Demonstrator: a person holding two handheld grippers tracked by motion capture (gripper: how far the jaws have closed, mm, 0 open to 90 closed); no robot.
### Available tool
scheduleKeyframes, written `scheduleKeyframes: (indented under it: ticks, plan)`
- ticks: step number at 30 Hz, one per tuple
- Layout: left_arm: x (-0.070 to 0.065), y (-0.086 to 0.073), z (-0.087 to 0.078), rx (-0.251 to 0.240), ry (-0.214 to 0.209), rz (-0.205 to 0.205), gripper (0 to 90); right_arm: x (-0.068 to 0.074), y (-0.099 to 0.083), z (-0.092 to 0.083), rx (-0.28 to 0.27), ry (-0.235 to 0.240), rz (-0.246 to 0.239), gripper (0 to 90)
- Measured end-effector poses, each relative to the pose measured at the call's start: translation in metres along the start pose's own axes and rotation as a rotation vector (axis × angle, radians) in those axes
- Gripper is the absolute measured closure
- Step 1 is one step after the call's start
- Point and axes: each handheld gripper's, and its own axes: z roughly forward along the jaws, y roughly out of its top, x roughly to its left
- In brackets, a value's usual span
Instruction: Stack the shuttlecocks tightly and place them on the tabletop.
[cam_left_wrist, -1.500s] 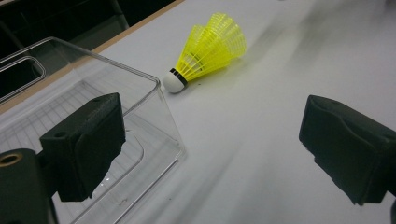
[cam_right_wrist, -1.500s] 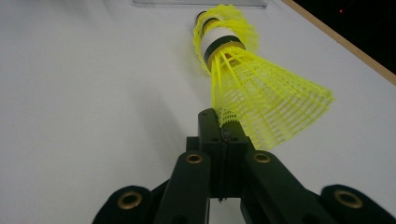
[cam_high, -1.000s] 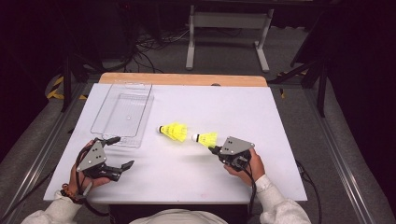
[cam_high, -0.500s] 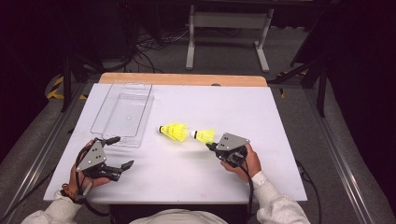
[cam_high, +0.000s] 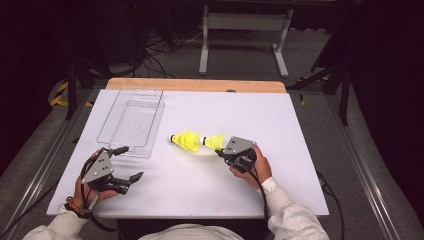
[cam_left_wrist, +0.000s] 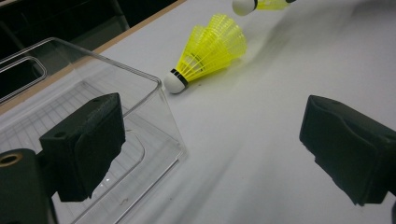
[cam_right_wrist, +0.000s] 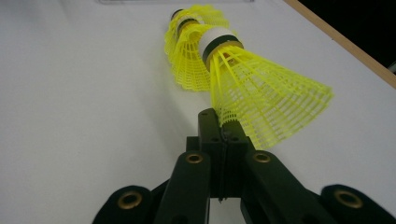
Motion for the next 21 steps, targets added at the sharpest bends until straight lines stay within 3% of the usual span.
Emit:
scheduleKeyframes:
  ticks: [12, 21]
  plan:
    - [0.001, 0.0, 0.0, -0.001, -0.004, -0.001, 7.8, 0.001, 0.008, 0.03, 0.072, 0.028, -0.009, 90.0]
    - [0.001, 0.0, 0.0, -0.002, -0.007, -0.002, 7.8, 0.001, 0.013, 0.044, 0.095, 0.035, -0.003, 90.0]
